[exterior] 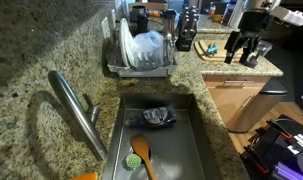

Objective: Move the clear cup to the left side of the counter

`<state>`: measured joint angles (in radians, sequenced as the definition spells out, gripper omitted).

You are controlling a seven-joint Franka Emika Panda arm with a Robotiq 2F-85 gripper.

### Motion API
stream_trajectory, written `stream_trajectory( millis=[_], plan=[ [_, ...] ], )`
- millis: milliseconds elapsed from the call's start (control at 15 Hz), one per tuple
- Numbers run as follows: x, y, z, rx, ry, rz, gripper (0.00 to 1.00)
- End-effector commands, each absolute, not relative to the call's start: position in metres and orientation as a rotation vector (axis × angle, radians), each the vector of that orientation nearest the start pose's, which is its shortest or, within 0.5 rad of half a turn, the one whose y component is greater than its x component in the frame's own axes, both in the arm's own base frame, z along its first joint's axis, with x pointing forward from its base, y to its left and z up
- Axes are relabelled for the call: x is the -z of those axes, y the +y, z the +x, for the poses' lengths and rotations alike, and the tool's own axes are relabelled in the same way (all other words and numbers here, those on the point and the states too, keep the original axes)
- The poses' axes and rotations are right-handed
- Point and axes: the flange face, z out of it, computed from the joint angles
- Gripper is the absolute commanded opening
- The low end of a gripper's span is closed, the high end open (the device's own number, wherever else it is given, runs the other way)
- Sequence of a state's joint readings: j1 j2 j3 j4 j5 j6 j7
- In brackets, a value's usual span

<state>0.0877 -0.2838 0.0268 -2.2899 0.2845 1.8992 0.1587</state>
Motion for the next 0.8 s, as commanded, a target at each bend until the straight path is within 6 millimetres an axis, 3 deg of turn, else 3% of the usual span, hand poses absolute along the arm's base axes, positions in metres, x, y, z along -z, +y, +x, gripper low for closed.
stream_trajectory(
  millis=[0, 133, 267, 533, 733],
  plan=[
    [-0.459, 0.072, 0.446, -0.204, 0.220, -2.887, 1.00],
    [-0.463, 0.065, 0.452, -0.144, 0.299, -2.897, 1.00],
    [-0.473, 0.021, 0.476, -0.032, 0.483, -2.855, 1.00],
    [-0.501, -0.093, 0.500, 0.159, 0.789, -2.747, 1.00],
    [-0.536, -0.174, 0.515, 0.290, 1.010, -2.631, 1.00]
  ],
)
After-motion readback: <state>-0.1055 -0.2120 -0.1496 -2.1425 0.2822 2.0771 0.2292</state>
